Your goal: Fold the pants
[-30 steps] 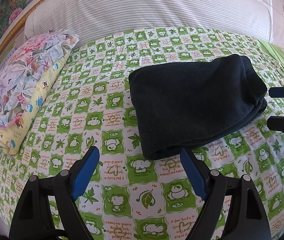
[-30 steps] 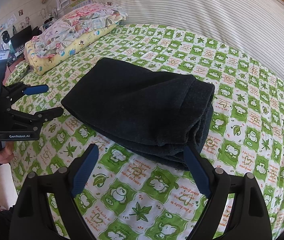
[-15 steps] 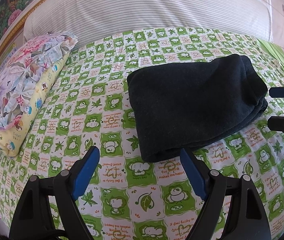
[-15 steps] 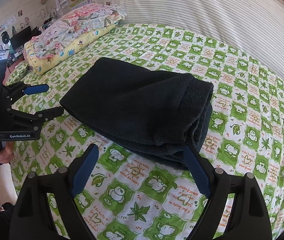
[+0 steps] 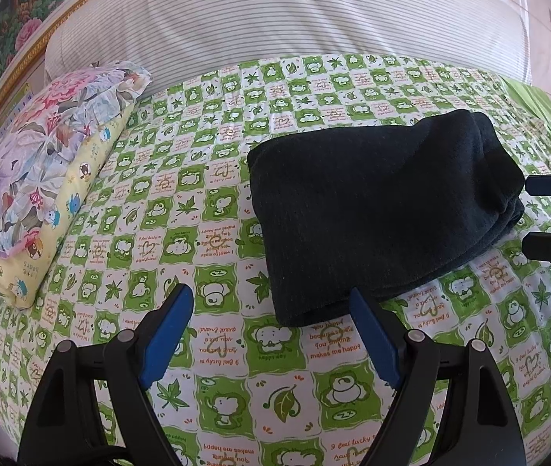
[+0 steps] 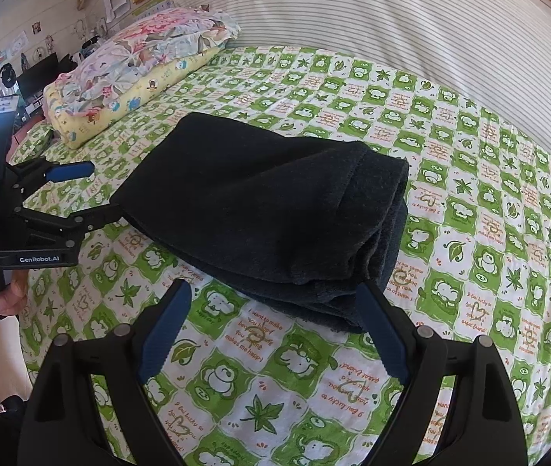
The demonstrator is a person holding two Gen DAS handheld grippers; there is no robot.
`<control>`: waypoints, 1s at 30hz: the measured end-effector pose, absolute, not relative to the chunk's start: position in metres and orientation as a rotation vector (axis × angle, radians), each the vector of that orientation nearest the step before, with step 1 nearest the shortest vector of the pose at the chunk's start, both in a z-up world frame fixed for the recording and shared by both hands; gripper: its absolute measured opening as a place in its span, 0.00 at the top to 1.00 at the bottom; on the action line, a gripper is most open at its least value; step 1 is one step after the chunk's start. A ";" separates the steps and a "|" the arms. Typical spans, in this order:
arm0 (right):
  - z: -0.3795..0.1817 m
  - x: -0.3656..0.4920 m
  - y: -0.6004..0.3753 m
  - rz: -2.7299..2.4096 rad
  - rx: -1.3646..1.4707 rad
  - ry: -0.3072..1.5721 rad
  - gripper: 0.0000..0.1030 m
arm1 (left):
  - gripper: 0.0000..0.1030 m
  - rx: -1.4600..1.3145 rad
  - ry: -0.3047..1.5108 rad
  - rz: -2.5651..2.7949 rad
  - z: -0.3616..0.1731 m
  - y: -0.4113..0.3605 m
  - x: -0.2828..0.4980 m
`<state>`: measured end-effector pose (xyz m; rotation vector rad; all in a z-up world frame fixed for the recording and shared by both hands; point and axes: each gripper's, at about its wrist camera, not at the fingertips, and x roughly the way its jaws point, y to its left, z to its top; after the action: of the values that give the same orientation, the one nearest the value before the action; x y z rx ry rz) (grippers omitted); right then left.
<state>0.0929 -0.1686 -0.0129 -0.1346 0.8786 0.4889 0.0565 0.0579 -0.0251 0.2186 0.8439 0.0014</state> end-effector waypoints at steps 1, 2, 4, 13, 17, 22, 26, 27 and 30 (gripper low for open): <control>-0.014 0.093 -0.169 0.488 -0.134 0.879 0.15 | 0.19 0.217 0.845 0.001 -0.025 0.058 0.057; -0.014 0.094 -0.169 0.488 -0.134 0.881 0.15 | 0.19 0.218 0.845 -0.001 -0.025 0.058 0.058; -0.014 0.094 -0.169 0.488 -0.134 0.880 0.15 | 0.19 0.219 0.846 -0.001 -0.025 0.058 0.060; -0.014 0.094 -0.169 0.487 -0.133 0.880 0.15 | 0.19 0.217 0.846 -0.001 -0.025 0.058 0.060; -0.015 0.094 -0.169 0.487 -0.132 0.879 0.16 | 0.19 0.216 0.846 0.000 -0.025 0.057 0.059; -0.014 0.093 -0.169 0.486 -0.132 0.880 0.15 | 0.19 0.217 0.846 -0.003 -0.025 0.056 0.065; -0.015 0.094 -0.169 0.486 -0.130 0.879 0.15 | 0.19 0.215 0.846 -0.006 -0.025 0.056 0.067; -0.014 0.094 -0.169 0.486 -0.131 0.879 0.15 | 0.19 0.214 0.846 -0.006 -0.025 0.056 0.067; -0.015 0.095 -0.169 0.486 -0.129 0.879 0.15 | 0.19 0.214 0.846 -0.006 -0.025 0.056 0.067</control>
<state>0.0948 -0.1689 -0.0151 -0.1290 0.8787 0.4855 0.0672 0.0560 -0.0248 0.2143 0.8457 -0.0058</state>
